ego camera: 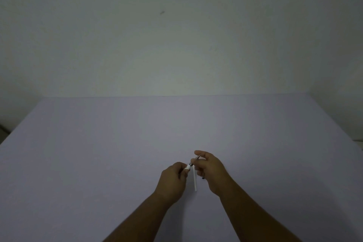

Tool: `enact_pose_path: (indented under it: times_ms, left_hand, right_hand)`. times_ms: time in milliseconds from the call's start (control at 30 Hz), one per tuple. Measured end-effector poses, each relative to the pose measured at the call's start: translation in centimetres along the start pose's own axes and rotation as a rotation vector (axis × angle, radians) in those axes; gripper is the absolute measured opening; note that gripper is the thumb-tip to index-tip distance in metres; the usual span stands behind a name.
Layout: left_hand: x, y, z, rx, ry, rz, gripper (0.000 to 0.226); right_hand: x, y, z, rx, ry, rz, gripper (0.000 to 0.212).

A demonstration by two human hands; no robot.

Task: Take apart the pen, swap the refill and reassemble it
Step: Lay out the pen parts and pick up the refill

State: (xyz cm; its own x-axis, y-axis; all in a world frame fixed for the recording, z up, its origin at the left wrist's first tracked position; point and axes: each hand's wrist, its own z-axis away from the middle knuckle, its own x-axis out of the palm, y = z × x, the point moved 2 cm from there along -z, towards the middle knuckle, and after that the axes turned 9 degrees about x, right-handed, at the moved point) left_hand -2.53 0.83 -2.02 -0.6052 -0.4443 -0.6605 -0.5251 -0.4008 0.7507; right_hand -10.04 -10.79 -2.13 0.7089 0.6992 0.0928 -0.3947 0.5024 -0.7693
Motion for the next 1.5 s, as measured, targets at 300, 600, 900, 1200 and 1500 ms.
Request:
enact_pose_path:
  times_ms: [300,600,900,1200,1500]
  left_hand:
    - [0.0,0.2,0.2,-0.074,-0.056,0.208,0.023]
    - [0.6,-0.9,0.1,-0.209,-0.082,0.343,0.022]
    - [2.4,-2.2,0.4,-0.304,-0.114,0.402,0.023]
    - [2.7,-2.5,0.0,-0.303,-0.117,0.401,0.024]
    - [3.0,-1.9,-0.4,-0.286,-0.117,0.386,0.023]
  right_hand:
    - [-0.8,-0.8,-0.9,-0.116,0.114,-0.068,0.031]
    - [-3.0,-1.7,-2.6,-0.154,0.375,-0.273,0.031]
    - [-4.2,3.4,-4.1,-0.107,0.413,0.694,0.02]
    - [-4.3,3.7,-4.3,-0.113,0.421,0.712,0.03]
    - [-4.3,2.9,-3.5,-0.159,0.451,0.614,0.026]
